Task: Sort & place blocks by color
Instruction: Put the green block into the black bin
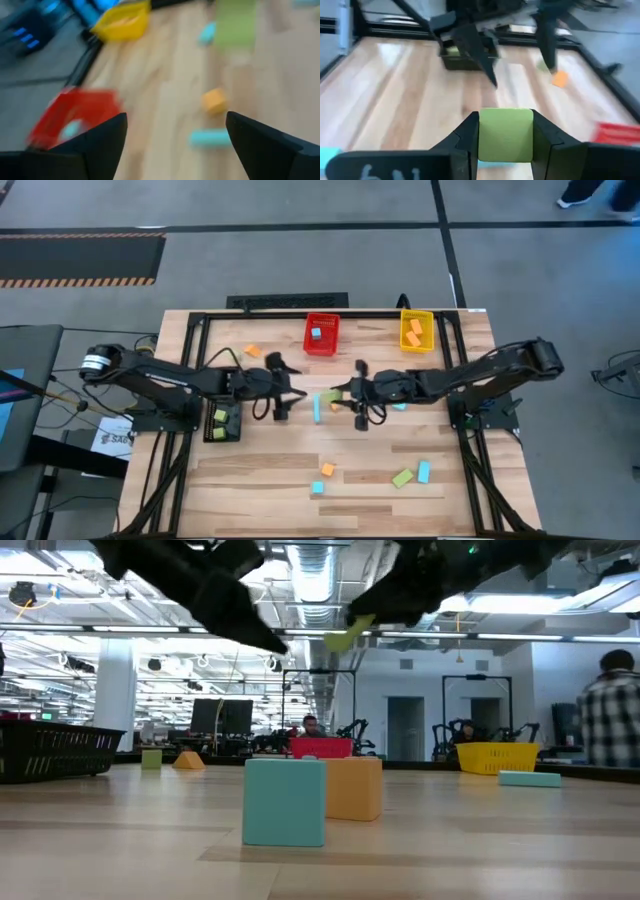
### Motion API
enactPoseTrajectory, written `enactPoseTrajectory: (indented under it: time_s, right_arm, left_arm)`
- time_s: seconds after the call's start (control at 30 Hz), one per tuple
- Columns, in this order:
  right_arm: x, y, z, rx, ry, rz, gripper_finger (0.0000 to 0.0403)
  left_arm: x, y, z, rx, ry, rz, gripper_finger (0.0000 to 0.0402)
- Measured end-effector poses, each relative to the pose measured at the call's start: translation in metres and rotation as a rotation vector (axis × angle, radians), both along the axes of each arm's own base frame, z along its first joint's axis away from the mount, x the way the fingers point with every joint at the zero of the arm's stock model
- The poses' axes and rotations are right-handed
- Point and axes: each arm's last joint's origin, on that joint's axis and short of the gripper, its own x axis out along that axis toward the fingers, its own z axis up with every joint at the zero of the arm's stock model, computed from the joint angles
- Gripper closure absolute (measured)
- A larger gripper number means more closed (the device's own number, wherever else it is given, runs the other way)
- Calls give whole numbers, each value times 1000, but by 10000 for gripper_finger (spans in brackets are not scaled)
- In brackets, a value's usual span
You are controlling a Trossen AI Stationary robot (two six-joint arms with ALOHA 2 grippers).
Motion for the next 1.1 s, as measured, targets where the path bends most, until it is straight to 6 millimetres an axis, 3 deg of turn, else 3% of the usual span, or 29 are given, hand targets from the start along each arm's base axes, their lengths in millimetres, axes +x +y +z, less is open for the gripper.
enactPoseTrajectory:
  time_s: [0.13, 0.27, 0.53, 0.73, 1.1]
  right_arm:
    - [-26, -6, 13, -31, -4, -112, 283]
    - [-59, -13, 14, -49, -61, -255, 283]
    - [-110, -30, -12, 3, -229, -704, 283]
    - [-129, -39, -17, -65, -288, -978, 283]
    - [-150, -62, -28, -116, -227, -1256, 283]
  left_arm:
    - [-20, 8, 3, 14, 30, 98, 71]
    - [-32, 18, -7, -8, -16, 134, 81]
    - [-34, 23, -7, -52, -197, 61, 101]
    - [-34, 23, -6, -66, -214, 68, 107]
    - [-35, 23, -9, -167, -222, 119, 107]
